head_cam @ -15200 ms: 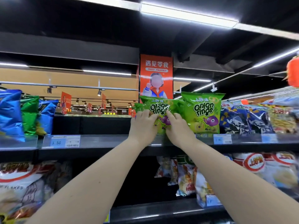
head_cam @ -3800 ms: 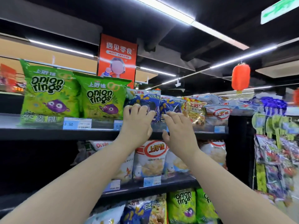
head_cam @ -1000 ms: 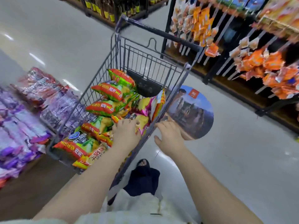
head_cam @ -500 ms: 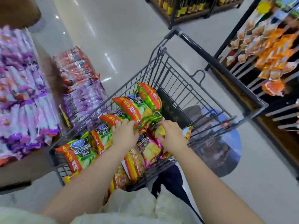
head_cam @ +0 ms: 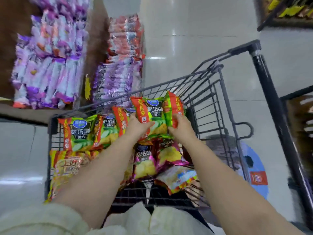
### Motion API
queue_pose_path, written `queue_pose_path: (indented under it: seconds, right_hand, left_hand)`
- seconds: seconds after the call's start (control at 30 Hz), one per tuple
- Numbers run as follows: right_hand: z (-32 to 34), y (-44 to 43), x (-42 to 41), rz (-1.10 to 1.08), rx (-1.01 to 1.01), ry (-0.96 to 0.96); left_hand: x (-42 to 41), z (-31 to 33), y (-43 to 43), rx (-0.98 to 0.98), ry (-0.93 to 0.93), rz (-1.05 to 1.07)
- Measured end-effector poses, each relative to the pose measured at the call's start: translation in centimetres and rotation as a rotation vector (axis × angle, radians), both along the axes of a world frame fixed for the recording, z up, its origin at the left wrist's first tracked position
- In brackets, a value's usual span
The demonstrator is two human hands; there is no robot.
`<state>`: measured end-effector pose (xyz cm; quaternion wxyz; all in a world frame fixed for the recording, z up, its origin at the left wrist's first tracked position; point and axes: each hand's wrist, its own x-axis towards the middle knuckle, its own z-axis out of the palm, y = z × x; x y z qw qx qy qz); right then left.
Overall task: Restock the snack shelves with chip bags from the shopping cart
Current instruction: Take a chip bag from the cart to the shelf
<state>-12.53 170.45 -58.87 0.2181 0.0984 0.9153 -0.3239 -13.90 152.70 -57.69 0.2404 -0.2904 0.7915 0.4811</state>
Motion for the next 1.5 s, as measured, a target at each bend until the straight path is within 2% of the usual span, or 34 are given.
queue_pose_path:
  seconds: [0.1,0.23,0.4,0.5,0.6,0.67,0.8,0.93,1.0,1.1,1.3,1.5]
  right_hand:
    - [-1.0,0.2,-0.8,-0.002,-0.004,-0.005]
    - [-1.9,0.0,0.0,0.102,0.057,0.003]
    - [-1.4,-0.9,1.2,0.153,0.076,0.005]
    - [-1.3,-2.5,1.8,0.21,0.086,-0.093]
    - [-1.9,-3.9,1.9,0.016,-0.054,-0.278]
    - [-1.9,-4.2,1.7,-0.118,-0.131,-0.334]
    - [-0.8,-4.1,2.1,-0.292,-0.408,-0.283]
    - [0.6,-4.2,2.9,-0.335,-0.589,-0.21]
    - [1.2,-5.5,3.1,-0.298,-0.659,-0.211]
    - [2.1,-9.4,3.0,-0.123,-0.715,-0.285]
    - [4.7,-21.8,4.4,0.191,-0.787,-0.578]
    - [7.9,-36.7,10.1,0.427,-0.821,-0.536]
  left_hand:
    - [-0.5,-1.4,0.3,0.003,-0.019,0.082]
    - [-0.2,-2.0,0.1,0.023,-0.06,0.123]
    - [1.3,-2.6,-0.4,0.064,-0.019,0.198]
    - [2.6,-3.2,-0.6,0.116,-0.011,0.217]
    - [4.0,-3.8,-0.5,0.133,-0.011,0.197]
    - [4.8,-4.1,-0.6,0.16,-0.003,0.189]
    - [6.0,-4.1,-1.7,0.299,-0.013,0.298]
    - [8.2,-2.5,-5.2,0.501,-0.063,0.425]
    - [9.9,-1.1,-7.3,0.547,-0.058,0.483]
    - [13.0,0.8,-11.0,0.56,0.034,0.623]
    - [19.7,4.5,-20.6,0.633,0.201,0.86]
    - [27.8,7.8,-32.7,0.603,0.379,0.937]
